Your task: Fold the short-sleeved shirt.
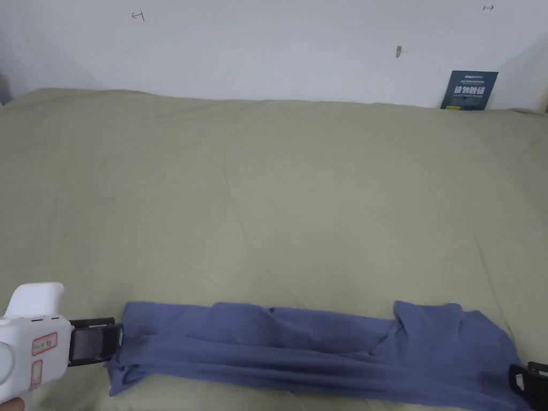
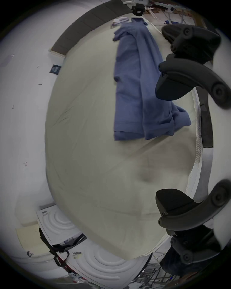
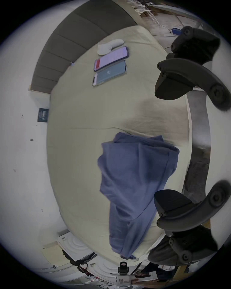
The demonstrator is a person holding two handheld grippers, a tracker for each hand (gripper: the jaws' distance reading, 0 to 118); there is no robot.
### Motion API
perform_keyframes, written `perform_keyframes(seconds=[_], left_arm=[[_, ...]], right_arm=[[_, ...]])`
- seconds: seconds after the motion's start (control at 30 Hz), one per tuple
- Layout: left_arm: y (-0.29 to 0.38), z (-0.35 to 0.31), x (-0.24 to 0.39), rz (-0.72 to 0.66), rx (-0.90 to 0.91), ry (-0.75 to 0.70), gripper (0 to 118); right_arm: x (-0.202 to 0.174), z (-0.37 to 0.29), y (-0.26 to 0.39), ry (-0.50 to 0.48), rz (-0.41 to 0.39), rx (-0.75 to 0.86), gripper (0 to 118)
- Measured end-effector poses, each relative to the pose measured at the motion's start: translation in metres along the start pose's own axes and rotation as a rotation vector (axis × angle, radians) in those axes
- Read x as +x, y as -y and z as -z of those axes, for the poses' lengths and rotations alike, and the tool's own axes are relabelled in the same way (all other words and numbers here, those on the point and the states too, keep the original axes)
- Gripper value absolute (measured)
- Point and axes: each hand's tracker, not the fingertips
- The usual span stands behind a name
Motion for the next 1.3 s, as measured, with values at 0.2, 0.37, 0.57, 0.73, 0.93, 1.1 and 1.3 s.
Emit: perform_keyframes(seconds=[0.2,0.37,0.57,0.73,0.93,1.1,1.3], left_arm=[[-0.007,-0.018,0.0,-0.05,0.073,0.076,3],[-0.007,0.011,-0.022,-0.178,0.015,0.185,3],[-0.005,0.052,-0.053,-0.341,-0.103,0.361,3],[-0.013,0.087,-0.072,-0.412,-0.202,0.517,49],[-0.015,0.122,-0.075,-0.424,-0.289,0.614,118],[-0.024,0.142,-0.068,-0.417,-0.334,0.75,118],[-0.031,0.155,-0.049,-0.351,-0.389,0.776,118]], right_arm=[[-0.057,-0.024,-0.01,0.002,-0.018,0.2,0],[-0.086,-0.021,-0.011,-0.039,-0.045,0.223,0],[-0.105,-0.016,-0.007,-0.058,-0.034,0.203,0],[-0.111,-0.011,-0.003,-0.062,-0.031,0.174,0],[-0.108,-0.004,0.001,-0.066,-0.001,0.139,0],[-0.107,-0.001,0.003,-0.052,-0.009,0.124,0],[-0.105,0.004,0.003,-0.061,0.011,0.119,0]])
